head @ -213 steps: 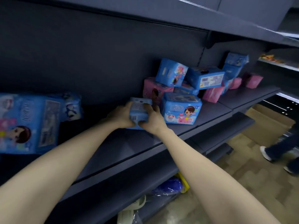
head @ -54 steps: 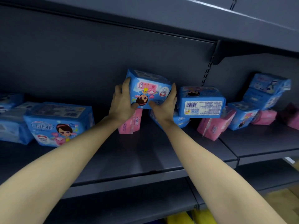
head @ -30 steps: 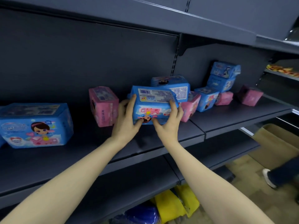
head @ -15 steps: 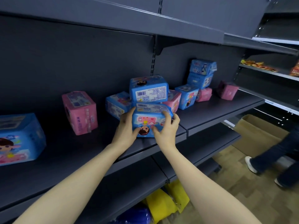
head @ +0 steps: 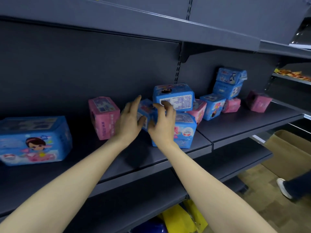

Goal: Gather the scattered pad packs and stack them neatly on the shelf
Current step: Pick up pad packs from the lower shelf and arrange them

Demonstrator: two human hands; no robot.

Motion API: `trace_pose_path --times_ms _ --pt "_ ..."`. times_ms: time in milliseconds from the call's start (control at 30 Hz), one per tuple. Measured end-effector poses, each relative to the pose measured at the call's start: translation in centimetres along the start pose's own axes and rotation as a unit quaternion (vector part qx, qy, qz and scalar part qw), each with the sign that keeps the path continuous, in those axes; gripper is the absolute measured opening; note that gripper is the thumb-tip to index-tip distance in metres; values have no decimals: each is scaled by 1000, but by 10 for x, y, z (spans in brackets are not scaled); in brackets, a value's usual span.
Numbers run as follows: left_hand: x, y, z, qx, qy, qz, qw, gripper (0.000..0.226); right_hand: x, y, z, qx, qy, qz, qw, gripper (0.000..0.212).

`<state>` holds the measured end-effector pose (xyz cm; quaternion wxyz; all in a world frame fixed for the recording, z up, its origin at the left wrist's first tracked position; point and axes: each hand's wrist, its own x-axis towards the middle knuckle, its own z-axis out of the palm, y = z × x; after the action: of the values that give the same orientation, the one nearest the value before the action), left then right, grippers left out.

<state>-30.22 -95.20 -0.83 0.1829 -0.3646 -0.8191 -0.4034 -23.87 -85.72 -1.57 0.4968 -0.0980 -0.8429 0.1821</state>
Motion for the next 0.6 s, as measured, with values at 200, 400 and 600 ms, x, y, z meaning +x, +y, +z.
trace_pose_path --times_ms 200,400,600 --pt "-1 -37 -36 61 53 -33 996 67 4 -33 42 36 -77 -3 996 45" --pt "-2 -69 -57 96 33 -116 988 69 6 -58 78 27 -207 28 978 51" --pt "-4 -89 -60 7 -2 -192 981 67 11 -71 103 9 -292 60 955 65"
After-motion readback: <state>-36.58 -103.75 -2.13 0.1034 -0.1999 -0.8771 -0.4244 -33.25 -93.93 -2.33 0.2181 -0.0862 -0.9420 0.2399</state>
